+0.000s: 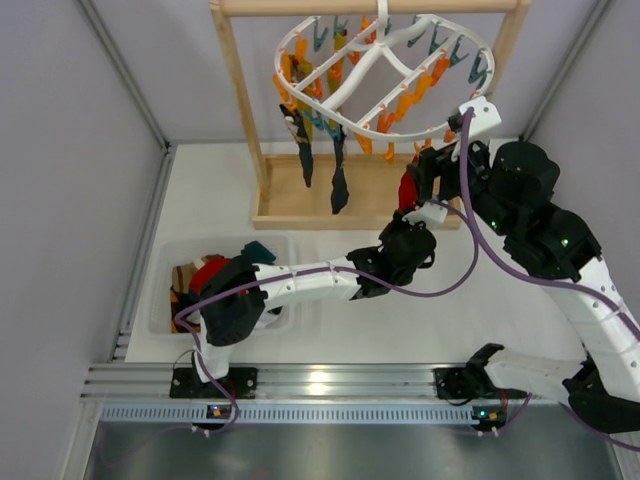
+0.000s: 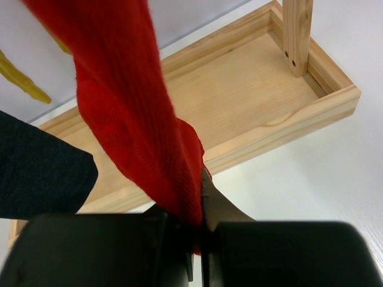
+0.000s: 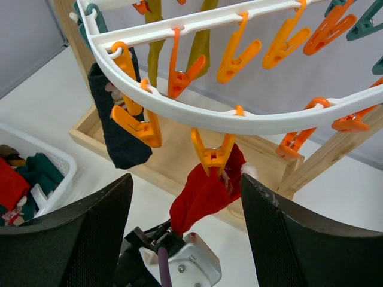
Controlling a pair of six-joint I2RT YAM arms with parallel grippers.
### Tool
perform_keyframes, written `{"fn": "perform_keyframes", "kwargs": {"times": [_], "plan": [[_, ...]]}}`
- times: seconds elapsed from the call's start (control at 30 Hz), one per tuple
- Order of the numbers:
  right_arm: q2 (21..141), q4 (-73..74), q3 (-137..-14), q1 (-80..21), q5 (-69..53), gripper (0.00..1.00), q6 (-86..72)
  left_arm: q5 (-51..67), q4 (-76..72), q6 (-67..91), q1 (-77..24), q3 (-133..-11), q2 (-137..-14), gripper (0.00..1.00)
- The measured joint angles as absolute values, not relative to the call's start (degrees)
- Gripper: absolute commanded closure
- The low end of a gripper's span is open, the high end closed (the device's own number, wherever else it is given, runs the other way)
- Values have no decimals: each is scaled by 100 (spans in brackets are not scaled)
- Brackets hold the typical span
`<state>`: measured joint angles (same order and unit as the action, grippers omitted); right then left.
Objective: Remove the socks clipped to the hanger
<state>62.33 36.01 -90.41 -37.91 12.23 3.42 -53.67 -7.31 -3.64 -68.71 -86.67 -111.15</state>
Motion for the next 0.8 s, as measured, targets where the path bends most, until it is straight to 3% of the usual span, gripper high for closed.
{"fn": "perform_keyframes", "kwargs": {"times": [0.8], "plan": [[7131,3369,-9310,-3430,633,35,344,-5332,-729,-360,-6871,-8667,-11115,100]]}}
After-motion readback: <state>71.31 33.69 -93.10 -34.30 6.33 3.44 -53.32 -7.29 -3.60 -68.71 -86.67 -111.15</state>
